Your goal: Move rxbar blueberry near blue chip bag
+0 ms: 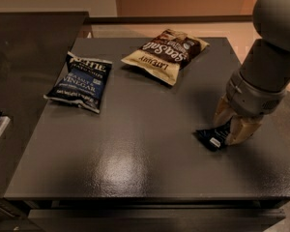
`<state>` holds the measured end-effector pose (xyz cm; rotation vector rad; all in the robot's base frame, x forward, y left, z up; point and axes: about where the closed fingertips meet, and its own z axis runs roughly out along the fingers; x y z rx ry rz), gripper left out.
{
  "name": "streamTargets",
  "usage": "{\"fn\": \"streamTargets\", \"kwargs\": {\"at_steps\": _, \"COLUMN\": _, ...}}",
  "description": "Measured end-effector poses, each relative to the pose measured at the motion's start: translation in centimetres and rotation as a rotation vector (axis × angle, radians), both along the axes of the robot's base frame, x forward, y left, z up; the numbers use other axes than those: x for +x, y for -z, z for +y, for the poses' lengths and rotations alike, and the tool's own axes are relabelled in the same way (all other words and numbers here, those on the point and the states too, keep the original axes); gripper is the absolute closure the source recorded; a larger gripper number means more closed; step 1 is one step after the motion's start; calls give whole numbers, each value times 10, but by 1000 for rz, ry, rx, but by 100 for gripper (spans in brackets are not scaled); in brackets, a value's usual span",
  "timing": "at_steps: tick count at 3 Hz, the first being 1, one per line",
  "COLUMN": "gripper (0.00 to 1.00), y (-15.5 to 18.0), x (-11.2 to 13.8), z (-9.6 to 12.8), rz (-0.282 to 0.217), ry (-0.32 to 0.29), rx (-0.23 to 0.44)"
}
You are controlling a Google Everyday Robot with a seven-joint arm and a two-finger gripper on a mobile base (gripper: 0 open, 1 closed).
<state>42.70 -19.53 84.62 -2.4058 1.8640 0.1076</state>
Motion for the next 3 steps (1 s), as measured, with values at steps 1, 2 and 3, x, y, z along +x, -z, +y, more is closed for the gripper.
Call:
{"fn": "streamTargets", "kwargs": {"at_steps": 1, "gripper": 100, "y": -22, "x": 5, "z": 18, "rz": -39, "ry": 18, "rx": 28}}
{"fn": "streamTargets", "kwargs": {"at_steps": 2, "gripper": 100, "y": -40, "x": 13, "z": 39, "rz": -73, "ry": 33, "rx": 53}}
{"fn": "streamTargets", "kwargs": {"at_steps": 3, "gripper": 100, "y": -53, "x": 23, "z": 67, "rz": -97, "ry": 17, "rx": 83}}
